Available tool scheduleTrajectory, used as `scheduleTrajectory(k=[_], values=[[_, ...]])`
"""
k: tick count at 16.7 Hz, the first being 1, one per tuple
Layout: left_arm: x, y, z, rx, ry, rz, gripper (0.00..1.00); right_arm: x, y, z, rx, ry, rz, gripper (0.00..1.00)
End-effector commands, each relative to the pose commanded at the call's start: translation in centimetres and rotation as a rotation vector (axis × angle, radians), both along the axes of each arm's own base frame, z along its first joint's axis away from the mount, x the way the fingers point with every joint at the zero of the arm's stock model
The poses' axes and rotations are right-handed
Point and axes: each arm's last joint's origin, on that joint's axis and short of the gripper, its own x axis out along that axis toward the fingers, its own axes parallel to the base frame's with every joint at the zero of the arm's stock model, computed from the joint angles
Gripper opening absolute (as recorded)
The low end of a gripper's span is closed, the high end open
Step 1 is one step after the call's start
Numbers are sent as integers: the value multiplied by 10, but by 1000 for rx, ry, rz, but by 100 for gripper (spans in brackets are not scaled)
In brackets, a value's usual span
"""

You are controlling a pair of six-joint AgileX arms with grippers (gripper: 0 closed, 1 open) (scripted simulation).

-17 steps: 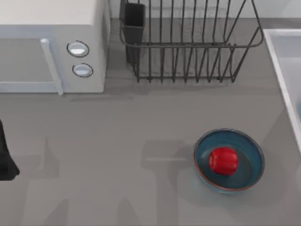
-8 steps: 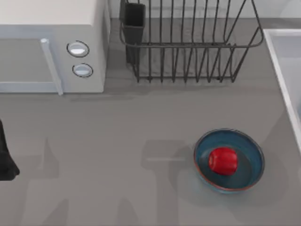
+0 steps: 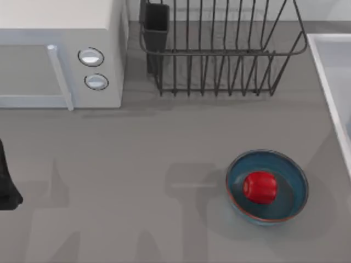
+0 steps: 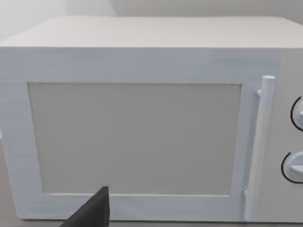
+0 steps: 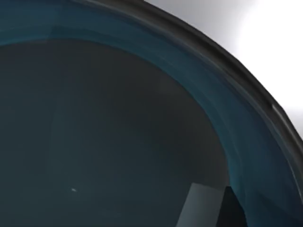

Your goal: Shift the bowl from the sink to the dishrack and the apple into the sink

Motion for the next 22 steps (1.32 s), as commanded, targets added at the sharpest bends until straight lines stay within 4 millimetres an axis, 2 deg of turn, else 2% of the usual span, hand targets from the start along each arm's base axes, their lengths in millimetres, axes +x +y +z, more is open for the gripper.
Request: scheduleTrajectory(k=[3,5,7,9,11,13,16,19,22], values=[[0,0,0,0,0,0,100,0,1,3,-1,-4,2,0],[0,0,0,0,0,0,100,-5,-4,14,0,-1,1,0],[0,0,0,0,0,0,100,-18,-15,39,2,4,0,0],[0,0,0,0,0,0,100,-40,-27,77,3,6,2,0],[0,0,0,0,0,0,100,-72,-37,125,2,5,3,0],[0,0,0,0,0,0,100,-113,-42,176,-1,0,3,0],[0,0,0,0,0,0,100,-186,-34,243,-11,-10,4,0],[0,0,0,0,0,0,100,-250,-15,283,-14,-13,3,0],[0,0,0,0,0,0,100,-289,0,299,-5,-6,3,0]])
